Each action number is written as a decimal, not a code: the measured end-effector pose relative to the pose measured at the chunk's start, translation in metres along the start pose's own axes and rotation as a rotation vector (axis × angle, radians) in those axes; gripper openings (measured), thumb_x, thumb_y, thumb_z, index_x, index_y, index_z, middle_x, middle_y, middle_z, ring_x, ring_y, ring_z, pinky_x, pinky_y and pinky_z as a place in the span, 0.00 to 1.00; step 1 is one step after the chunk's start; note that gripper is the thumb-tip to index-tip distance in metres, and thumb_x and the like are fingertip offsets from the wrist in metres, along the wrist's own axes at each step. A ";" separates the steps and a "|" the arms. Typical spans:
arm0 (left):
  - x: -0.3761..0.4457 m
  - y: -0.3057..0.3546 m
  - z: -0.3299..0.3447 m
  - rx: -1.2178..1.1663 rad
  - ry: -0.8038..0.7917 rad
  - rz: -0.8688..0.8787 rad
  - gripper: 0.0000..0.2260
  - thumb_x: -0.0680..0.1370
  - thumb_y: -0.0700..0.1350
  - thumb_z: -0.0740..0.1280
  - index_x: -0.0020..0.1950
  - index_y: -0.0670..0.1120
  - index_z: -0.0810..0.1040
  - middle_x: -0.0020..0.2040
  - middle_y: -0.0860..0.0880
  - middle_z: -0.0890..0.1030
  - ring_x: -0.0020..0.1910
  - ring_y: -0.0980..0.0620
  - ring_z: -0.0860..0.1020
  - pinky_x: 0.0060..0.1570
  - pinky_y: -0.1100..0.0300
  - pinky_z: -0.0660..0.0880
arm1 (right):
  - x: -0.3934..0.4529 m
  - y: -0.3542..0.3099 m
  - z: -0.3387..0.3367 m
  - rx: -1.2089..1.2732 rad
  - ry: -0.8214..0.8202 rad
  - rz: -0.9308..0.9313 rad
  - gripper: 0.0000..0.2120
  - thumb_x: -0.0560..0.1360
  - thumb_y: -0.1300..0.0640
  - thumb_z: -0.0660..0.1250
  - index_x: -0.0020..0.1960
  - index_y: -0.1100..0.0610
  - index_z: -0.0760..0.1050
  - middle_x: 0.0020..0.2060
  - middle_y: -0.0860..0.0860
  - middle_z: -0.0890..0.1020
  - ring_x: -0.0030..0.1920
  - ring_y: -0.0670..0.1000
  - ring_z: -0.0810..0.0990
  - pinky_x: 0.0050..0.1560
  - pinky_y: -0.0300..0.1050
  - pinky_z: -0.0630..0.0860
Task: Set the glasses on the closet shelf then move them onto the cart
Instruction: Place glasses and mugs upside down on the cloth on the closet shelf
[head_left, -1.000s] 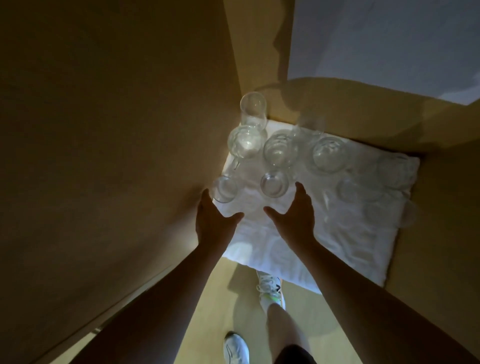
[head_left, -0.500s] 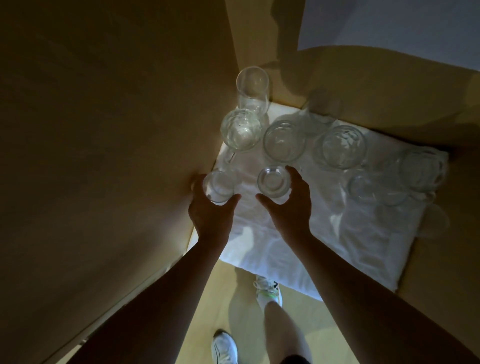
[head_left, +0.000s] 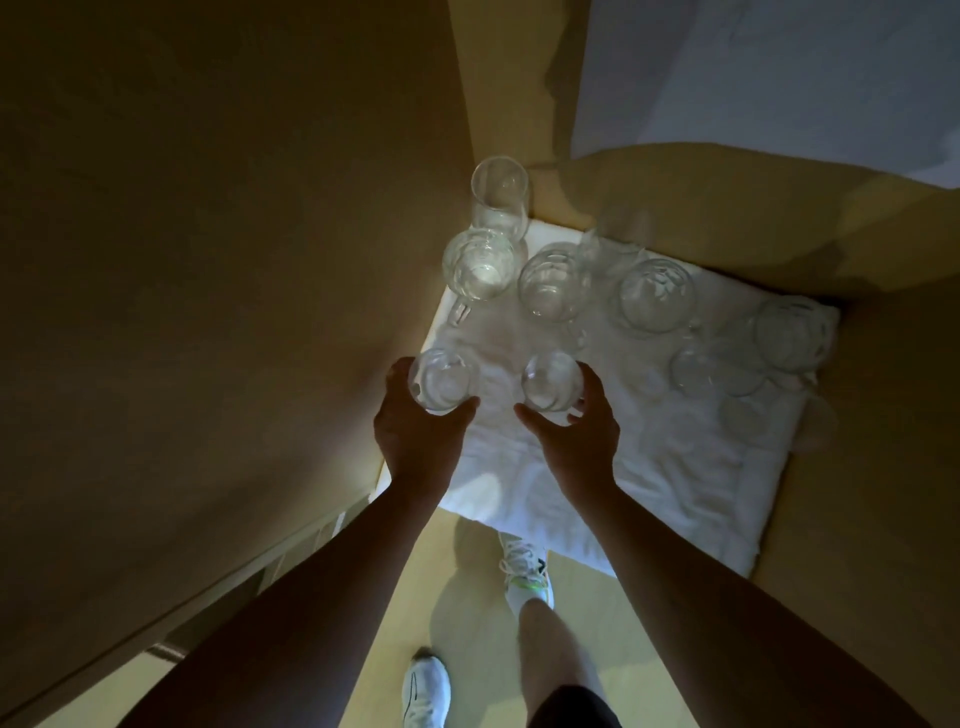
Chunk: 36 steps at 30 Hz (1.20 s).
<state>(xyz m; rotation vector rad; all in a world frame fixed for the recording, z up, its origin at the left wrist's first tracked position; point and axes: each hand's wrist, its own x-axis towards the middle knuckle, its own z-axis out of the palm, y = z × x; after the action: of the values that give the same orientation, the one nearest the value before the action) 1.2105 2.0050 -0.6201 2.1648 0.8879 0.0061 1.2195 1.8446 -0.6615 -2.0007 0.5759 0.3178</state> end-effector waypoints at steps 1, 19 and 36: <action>-0.004 0.003 -0.005 -0.004 -0.003 0.011 0.33 0.62 0.49 0.85 0.63 0.51 0.74 0.49 0.59 0.78 0.47 0.53 0.80 0.51 0.58 0.78 | -0.006 -0.004 -0.004 -0.006 0.000 -0.004 0.40 0.62 0.45 0.83 0.69 0.45 0.71 0.57 0.47 0.80 0.55 0.49 0.79 0.58 0.55 0.79; -0.082 0.106 -0.152 -0.283 -0.111 0.333 0.28 0.57 0.56 0.79 0.54 0.62 0.75 0.50 0.57 0.82 0.50 0.53 0.81 0.53 0.49 0.80 | -0.145 -0.145 -0.112 0.088 0.189 -0.243 0.40 0.63 0.47 0.84 0.71 0.49 0.72 0.56 0.44 0.78 0.56 0.45 0.77 0.56 0.39 0.71; -0.227 0.228 -0.391 -0.511 0.076 0.826 0.31 0.58 0.52 0.84 0.58 0.60 0.78 0.49 0.58 0.76 0.52 0.50 0.78 0.55 0.56 0.76 | -0.369 -0.294 -0.224 0.234 0.404 -0.604 0.36 0.67 0.45 0.80 0.69 0.55 0.73 0.60 0.48 0.79 0.60 0.50 0.77 0.59 0.47 0.74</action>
<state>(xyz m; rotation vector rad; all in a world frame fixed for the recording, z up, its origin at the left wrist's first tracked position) 1.0657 2.0261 -0.1354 1.8908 -0.0367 0.6512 1.0538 1.8613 -0.1663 -1.9100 0.2133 -0.5078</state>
